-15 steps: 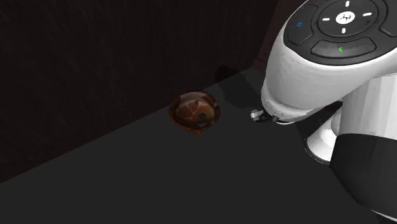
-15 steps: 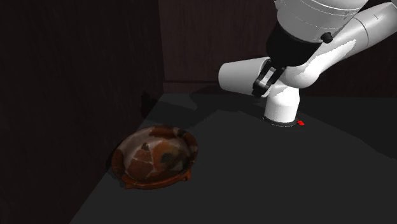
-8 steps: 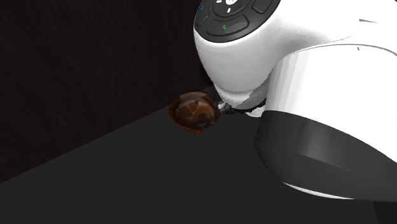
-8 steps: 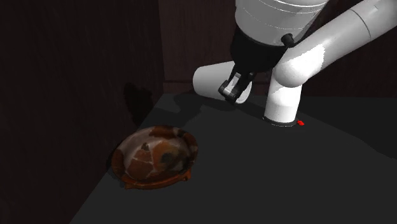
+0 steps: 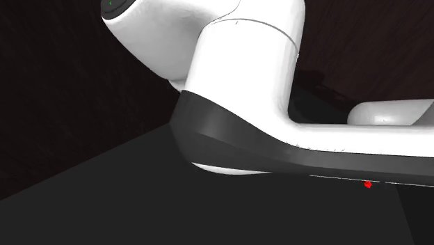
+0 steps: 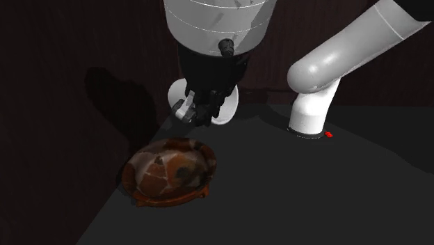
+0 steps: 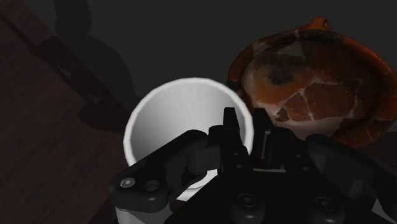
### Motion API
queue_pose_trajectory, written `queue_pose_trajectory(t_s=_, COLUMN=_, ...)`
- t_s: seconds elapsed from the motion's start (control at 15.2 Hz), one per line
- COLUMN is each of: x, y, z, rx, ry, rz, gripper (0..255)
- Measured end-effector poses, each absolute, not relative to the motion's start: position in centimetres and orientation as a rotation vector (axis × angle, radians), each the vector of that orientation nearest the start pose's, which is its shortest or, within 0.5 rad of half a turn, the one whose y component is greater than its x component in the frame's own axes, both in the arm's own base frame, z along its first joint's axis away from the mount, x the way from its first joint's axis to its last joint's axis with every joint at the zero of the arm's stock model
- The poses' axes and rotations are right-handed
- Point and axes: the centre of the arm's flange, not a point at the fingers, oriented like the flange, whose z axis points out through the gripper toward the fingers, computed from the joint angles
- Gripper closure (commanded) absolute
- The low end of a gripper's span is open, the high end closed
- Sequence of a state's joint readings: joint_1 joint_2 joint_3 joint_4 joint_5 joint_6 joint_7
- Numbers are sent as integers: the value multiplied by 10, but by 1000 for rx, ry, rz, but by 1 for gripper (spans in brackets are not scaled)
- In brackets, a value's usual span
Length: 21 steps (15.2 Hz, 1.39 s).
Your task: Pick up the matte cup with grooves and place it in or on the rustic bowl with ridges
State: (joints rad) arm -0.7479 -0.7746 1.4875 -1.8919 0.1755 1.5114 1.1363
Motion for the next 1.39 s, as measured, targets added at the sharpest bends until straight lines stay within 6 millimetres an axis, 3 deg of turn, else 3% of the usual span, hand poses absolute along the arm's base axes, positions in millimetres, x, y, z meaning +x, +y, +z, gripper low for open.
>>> queue_pose_trajectory(t_s=0.2, x=324, y=454, z=450, rx=2438, ry=-705, rz=402, gripper=255)
queue_pose_trajectory(t_s=0.33, x=334, y=461, z=441, rx=2439, ry=-706, rz=400, gripper=255)
queue_pose_trajectory(t_s=0.99, x=337, y=463, z=390, rx=2439, ry=-705, rz=398, gripper=255)
queue_pose_trajectory(t_s=1.39, x=339, y=463, z=386, rx=2439, ry=-705, rz=398, gripper=255)
